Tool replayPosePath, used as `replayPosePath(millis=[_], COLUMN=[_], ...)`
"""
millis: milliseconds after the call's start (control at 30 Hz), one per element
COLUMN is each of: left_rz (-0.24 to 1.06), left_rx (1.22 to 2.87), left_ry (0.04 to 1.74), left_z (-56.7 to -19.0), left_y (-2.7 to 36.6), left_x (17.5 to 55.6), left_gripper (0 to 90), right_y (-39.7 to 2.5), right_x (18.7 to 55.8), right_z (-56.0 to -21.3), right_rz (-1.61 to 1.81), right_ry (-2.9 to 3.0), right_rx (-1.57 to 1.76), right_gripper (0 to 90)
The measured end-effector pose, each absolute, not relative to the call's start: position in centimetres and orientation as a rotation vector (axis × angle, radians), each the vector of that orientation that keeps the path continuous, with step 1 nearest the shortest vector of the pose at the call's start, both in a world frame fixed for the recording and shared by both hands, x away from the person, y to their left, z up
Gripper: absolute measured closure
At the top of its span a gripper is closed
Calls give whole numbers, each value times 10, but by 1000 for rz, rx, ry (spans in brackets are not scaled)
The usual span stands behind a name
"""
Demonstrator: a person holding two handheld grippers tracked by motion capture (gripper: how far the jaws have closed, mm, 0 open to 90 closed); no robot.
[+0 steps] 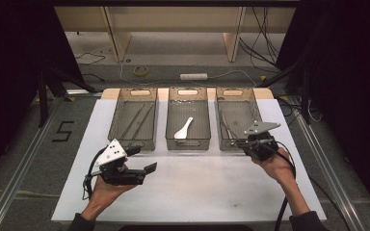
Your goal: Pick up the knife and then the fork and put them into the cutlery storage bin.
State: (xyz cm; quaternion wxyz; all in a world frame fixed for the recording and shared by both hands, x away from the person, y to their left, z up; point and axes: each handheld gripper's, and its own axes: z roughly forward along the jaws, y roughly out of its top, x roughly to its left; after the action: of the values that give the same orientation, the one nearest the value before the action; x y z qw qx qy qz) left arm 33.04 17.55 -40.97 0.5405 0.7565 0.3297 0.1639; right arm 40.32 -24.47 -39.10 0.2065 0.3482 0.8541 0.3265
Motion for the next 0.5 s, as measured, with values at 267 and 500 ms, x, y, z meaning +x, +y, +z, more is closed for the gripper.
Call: replayPosePath(millis=[267,500], left_rz=[374,371], left_rx=[1792,1792], left_ry=[789,802], left_z=[-411,-413], left_y=[178,182], left_x=[325,323], left_gripper=[157,156], right_y=[-250,-252], right_x=[434,459], right_z=[-380,-376], right_rz=[913,948], right_ry=[2329,2296], right_rx=[1090,1186], right_gripper=[874,873])
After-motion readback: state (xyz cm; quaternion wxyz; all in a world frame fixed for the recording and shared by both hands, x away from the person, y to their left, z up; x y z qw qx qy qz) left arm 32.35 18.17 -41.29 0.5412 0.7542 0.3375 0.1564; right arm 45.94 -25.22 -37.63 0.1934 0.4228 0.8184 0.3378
